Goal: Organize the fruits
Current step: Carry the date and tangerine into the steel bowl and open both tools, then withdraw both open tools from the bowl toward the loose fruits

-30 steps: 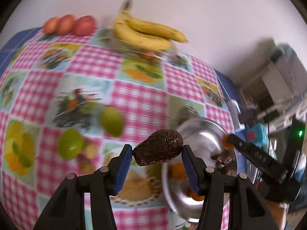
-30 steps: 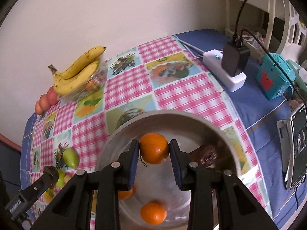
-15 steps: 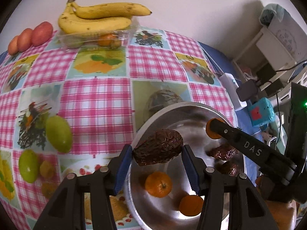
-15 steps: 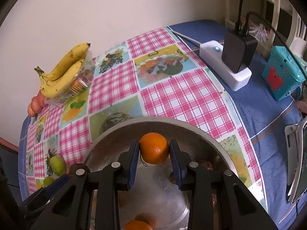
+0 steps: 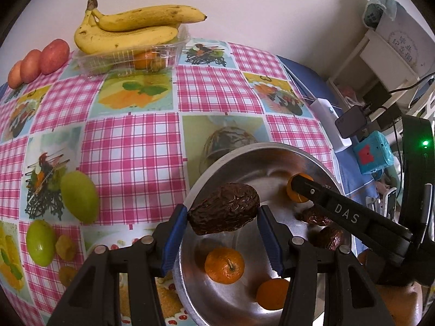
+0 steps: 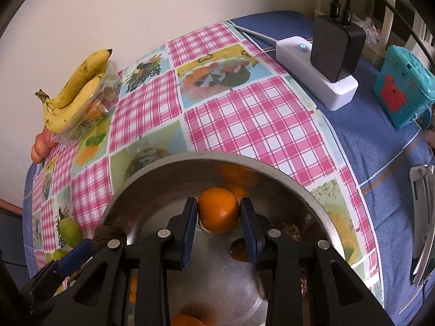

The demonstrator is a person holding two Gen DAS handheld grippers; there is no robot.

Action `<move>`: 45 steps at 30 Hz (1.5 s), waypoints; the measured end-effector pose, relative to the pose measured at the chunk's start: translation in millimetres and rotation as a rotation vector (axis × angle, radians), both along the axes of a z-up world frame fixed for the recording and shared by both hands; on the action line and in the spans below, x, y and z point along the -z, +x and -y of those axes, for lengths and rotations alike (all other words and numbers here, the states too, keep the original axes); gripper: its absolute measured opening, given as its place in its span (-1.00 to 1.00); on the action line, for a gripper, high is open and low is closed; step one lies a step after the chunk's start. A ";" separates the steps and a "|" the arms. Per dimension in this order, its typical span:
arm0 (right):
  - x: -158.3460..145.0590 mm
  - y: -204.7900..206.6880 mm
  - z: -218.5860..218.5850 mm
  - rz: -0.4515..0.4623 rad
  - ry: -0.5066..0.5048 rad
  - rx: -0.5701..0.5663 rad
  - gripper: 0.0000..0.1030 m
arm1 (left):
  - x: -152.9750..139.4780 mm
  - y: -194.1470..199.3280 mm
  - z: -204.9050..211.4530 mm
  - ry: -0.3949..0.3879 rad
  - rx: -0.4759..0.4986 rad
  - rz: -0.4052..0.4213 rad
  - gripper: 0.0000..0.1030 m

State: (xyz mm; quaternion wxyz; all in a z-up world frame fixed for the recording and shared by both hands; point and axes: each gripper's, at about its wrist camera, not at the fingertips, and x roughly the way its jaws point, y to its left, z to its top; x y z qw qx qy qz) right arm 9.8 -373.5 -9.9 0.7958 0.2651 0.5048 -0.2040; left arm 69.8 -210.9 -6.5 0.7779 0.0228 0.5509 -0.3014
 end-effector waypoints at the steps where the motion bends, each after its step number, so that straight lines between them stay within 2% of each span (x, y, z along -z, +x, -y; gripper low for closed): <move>1: -0.3 -0.2 -0.3 0.000 -0.001 0.000 -0.34 | -0.6 0.0 -0.8 -0.003 -0.001 -0.002 0.10; 9: -2.0 -3.2 3.2 -0.001 0.001 0.020 -0.31 | -0.6 0.5 -5.8 -0.037 -0.014 -0.032 0.20; 14: -6.9 -7.4 2.6 0.001 -0.013 0.024 -0.19 | -0.8 -1.7 -11.9 -0.048 -0.023 -0.049 0.22; 18: -14.5 -13.0 0.1 0.015 -0.023 0.029 -0.19 | -6.2 0.5 -28.2 -0.091 -0.067 -0.078 0.22; 23: -28.5 -19.2 -10.3 0.041 -0.048 0.015 -0.19 | -16.0 4.3 -55.0 -0.101 -0.137 -0.076 0.25; 25: -31.2 -20.5 -15.9 0.049 -0.052 0.010 -0.16 | -18.6 7.2 -71.7 -0.075 -0.197 -0.061 0.42; 26: -32.1 -21.5 -18.9 0.048 -0.057 0.008 -0.08 | -19.0 8.6 -79.1 -0.061 -0.225 -0.054 0.46; 27: -32.4 -21.8 -21.8 0.048 -0.063 0.006 0.17 | -19.3 10.7 -89.4 -0.038 -0.264 -0.047 0.55; 28: -32.5 -22.1 -26.2 0.047 -0.069 -0.002 0.32 | -18.8 12.2 -96.7 -0.019 -0.292 -0.043 0.67; 31: -30.9 -21.7 -41.3 0.035 -0.083 -0.046 0.34 | -16.8 16.7 -126.7 0.062 -0.405 -0.029 0.80; 33: -29.2 -22.3 -50.5 0.026 -0.093 -0.069 0.37 | -18.5 19.0 -149.3 0.084 -0.478 -0.018 0.86; 34: -28.5 -22.7 -56.5 0.022 -0.100 -0.080 0.51 | -19.0 19.0 -158.7 0.096 -0.508 -0.008 0.98; 36: -28.0 -23.2 -64.4 0.026 -0.103 -0.099 0.66 | -22.6 19.0 -175.0 0.124 -0.556 0.021 1.00; 40: -27.9 -25.2 -78.8 0.050 -0.098 -0.125 0.69 | -26.6 19.7 -210.0 0.216 -0.645 0.075 1.00; 41: -28.4 -25.3 -82.6 0.058 -0.103 -0.129 0.72 | -26.9 20.5 -216.9 0.226 -0.663 0.079 1.00; 42: -29.0 -25.7 -85.6 0.064 -0.109 -0.132 0.85 | -26.6 21.6 -224.0 0.232 -0.680 0.083 1.00; 45: -32.8 -25.7 -94.9 0.093 -0.123 -0.137 0.88 | -28.5 24.0 -241.7 0.235 -0.729 0.089 1.00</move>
